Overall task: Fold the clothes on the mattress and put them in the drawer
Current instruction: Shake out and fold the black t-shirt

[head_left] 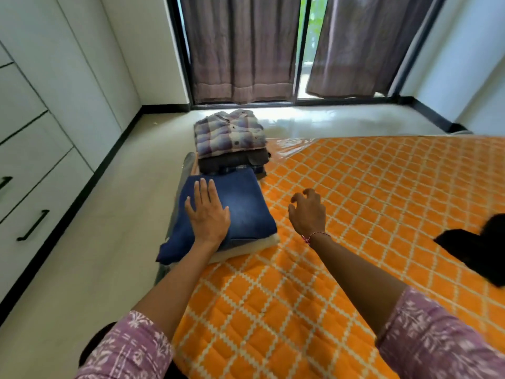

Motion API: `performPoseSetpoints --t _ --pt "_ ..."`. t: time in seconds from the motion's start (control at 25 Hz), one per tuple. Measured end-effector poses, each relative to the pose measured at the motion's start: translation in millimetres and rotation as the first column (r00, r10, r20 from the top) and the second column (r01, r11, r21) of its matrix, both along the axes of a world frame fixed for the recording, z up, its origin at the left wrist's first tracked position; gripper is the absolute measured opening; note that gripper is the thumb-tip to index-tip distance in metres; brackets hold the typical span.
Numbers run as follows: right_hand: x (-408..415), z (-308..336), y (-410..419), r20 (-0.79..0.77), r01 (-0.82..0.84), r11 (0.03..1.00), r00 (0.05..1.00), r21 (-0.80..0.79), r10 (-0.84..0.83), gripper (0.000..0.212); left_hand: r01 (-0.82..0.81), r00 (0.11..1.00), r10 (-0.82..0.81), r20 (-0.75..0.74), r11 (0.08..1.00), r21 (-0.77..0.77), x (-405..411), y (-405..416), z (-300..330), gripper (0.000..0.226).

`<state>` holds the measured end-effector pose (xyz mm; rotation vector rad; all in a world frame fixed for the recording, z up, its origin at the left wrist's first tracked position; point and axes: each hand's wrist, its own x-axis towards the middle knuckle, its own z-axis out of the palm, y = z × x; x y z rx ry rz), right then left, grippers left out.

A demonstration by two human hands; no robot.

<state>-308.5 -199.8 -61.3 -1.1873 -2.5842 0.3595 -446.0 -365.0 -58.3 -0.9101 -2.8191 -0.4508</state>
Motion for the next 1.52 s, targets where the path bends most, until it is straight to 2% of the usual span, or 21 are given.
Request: performPoseSetpoints --t 0.24,0.4,0.6,0.76,0.88,1.0,1.04,1.12,1.2,1.24,1.32,1.36,1.4,1.44,1.48,1.52 --pt "118 13 32 0.081 0.015 0.994 0.996 0.108 -0.023 0.033 0.206 0.978 -0.206 0.023 0.979 -0.002 105 68 2 0.062" --pt "213 12 82 0.087 0.177 0.972 0.978 0.154 -0.192 0.032 0.375 0.927 -0.375 0.016 0.926 -0.045 180 131 4 0.061" --pt "327 -10 146 0.116 0.349 0.921 0.921 0.175 -0.371 0.024 0.587 0.806 -0.59 -0.042 0.807 -0.068 280 216 -9 0.064" --pt "390 -31 200 0.151 0.431 0.891 0.881 0.141 -0.449 0.019 0.696 0.717 -0.691 0.095 0.7 -0.161 345 293 -28 0.058" --pt "421 -45 248 0.195 0.509 0.853 0.83 0.12 -0.523 0.033 0.756 0.655 -0.74 0.154 0.638 -0.146 377 349 -42 0.055" --pt "441 -50 309 0.157 0.619 0.782 0.767 0.073 -0.622 0.052 0.802 0.596 -0.781 0.186 0.568 -0.184 396 395 -56 0.055" --pt "445 -53 330 0.105 0.676 0.737 0.733 -0.01 -0.672 0.062 0.815 0.578 -0.795 0.186 0.55 -0.182 400 408 -60 0.055" --pt "454 -60 365 -0.007 0.772 0.593 0.608 -0.231 -0.794 0.076 0.831 0.554 -0.798 0.238 0.546 -0.107 405 428 -69 0.053" --pt "460 -68 382 -0.09 0.805 0.502 0.502 -0.317 -0.86 0.063 0.825 0.531 -0.785 0.32 0.565 0.019 405 434 -78 0.048" --pt "460 -70 385 -0.139 0.818 0.502 0.483 -0.281 -0.865 0.048 0.822 0.505 -0.783 0.364 0.564 0.075 404 433 -81 0.045" --pt "447 -70 379 -0.294 0.812 0.559 0.5 -0.166 -0.814 0.033 0.766 0.425 -0.756 0.498 0.593 0.246 400 429 -83 0.038" --pt "434 -66 370 -0.38 0.784 0.602 0.516 -0.153 -0.768 0.03 0.666 0.361 -0.716 0.598 0.647 0.372 397 426 -80 0.031" --pt "418 -58 357 -0.463 0.74 0.648 0.517 -0.18 -0.72 0.027 0.496 0.268 -0.646 0.715 0.729 0.472 393 424 -74 0.024" --pt "400 -50 341 -0.542 0.673 0.698 0.502 -0.244 -0.674 0.024 0.278 0.13 -0.556 0.821 0.815 0.508 389 423 -65 0.025" --pt "381 -38 321 -0.605 0.579 0.75 0.485 -0.318 -0.631 0.022 0.079 -0.049 -0.463 0.885 0.882 0.465 381 421 -58 0.035" --pt "363 -28 299 -0.643 0.472 0.79 0.474 -0.391 -0.602 0.021 -0.052 -0.245 -0.393 0.886 0.918 0.392 374 418 -54 0.051"
